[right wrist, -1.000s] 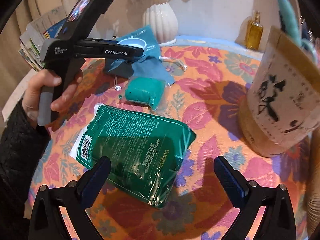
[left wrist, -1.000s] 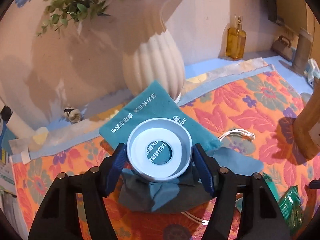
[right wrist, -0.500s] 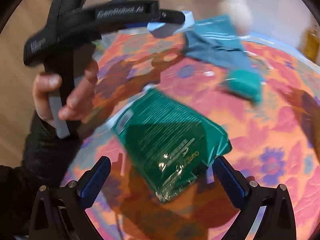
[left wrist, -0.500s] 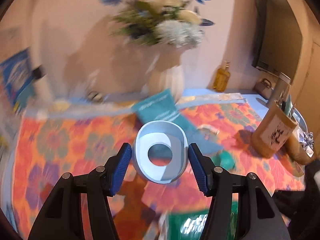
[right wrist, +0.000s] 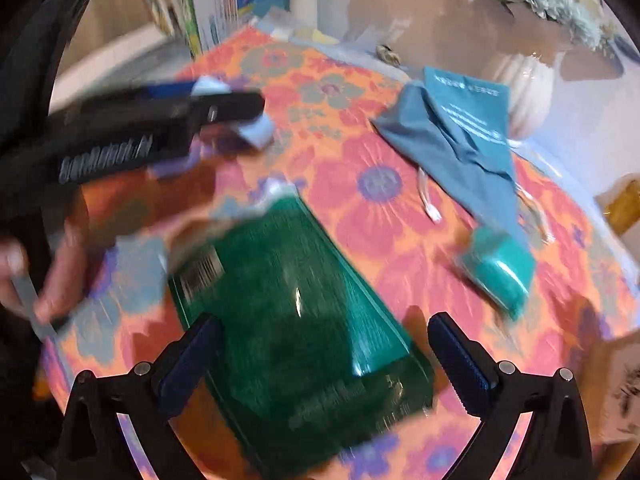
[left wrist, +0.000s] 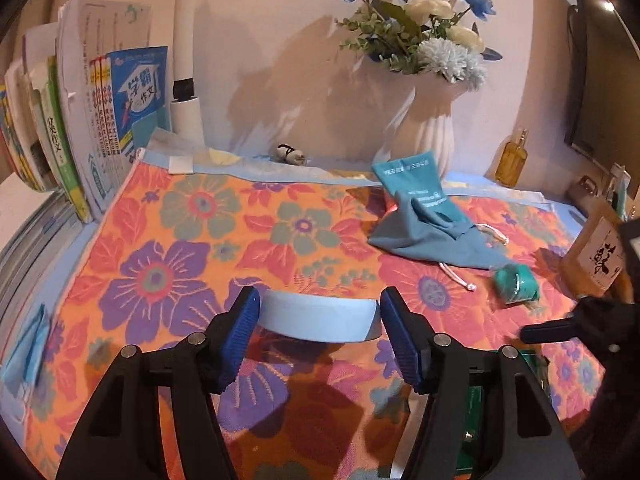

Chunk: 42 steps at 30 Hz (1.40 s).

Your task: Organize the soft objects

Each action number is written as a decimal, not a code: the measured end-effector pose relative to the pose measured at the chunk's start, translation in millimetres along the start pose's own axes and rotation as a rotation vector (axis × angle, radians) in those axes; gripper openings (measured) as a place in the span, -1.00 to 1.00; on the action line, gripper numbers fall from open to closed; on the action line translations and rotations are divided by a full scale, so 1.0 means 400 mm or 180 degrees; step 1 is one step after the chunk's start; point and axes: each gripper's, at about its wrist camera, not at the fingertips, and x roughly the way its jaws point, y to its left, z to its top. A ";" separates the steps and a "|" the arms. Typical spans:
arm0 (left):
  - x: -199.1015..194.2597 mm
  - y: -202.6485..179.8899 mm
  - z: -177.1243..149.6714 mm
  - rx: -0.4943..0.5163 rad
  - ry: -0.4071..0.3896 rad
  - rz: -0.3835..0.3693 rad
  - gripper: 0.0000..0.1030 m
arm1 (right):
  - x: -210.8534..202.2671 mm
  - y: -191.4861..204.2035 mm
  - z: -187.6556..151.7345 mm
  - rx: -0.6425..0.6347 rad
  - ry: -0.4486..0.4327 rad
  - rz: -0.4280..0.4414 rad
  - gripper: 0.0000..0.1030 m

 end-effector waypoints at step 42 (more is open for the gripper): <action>-0.027 0.010 -0.047 0.0019 0.0242 -0.0137 0.16 | -0.154 0.192 -0.228 0.0188 -0.0651 -0.0311 -0.31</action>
